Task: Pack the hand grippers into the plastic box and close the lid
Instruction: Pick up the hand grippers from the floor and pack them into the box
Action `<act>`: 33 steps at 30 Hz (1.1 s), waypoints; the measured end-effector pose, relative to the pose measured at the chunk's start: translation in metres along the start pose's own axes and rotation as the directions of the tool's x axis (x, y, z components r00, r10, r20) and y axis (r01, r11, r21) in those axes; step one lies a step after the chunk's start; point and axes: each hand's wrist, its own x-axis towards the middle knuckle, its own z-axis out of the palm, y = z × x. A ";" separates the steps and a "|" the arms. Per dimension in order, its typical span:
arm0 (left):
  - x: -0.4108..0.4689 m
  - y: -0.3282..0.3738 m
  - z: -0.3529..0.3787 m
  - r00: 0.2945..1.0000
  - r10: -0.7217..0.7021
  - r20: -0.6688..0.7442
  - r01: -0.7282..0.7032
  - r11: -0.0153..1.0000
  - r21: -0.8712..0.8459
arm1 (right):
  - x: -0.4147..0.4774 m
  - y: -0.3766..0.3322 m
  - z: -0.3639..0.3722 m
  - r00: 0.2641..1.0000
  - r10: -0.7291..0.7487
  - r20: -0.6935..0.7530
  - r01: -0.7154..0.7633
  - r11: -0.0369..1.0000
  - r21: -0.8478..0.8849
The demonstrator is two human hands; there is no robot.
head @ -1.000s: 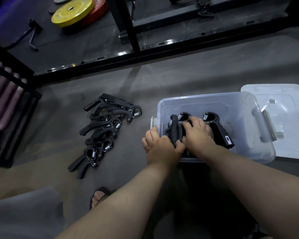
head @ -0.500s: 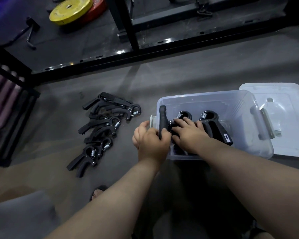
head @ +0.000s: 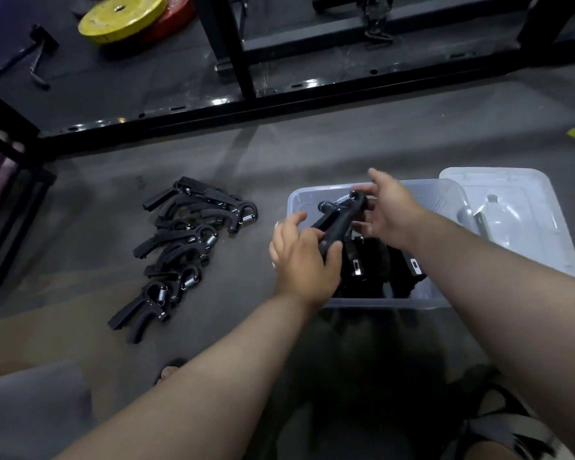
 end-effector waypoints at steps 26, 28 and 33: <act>0.013 0.033 -0.067 0.897 -0.331 0.292 0.441 0.675 -0.591 | -0.090 -0.033 0.024 0.983 -0.183 -0.032 0.149 0.880 -0.451; 0.006 0.032 -0.074 0.849 -0.391 0.355 0.522 0.522 -0.674 | -0.097 -0.022 0.027 0.970 -0.241 -0.021 0.156 0.691 -0.706; -0.009 0.021 -0.086 0.835 -0.329 0.440 0.548 0.444 -0.709 | -0.121 0.006 0.034 0.984 -0.161 0.071 0.165 0.704 -0.691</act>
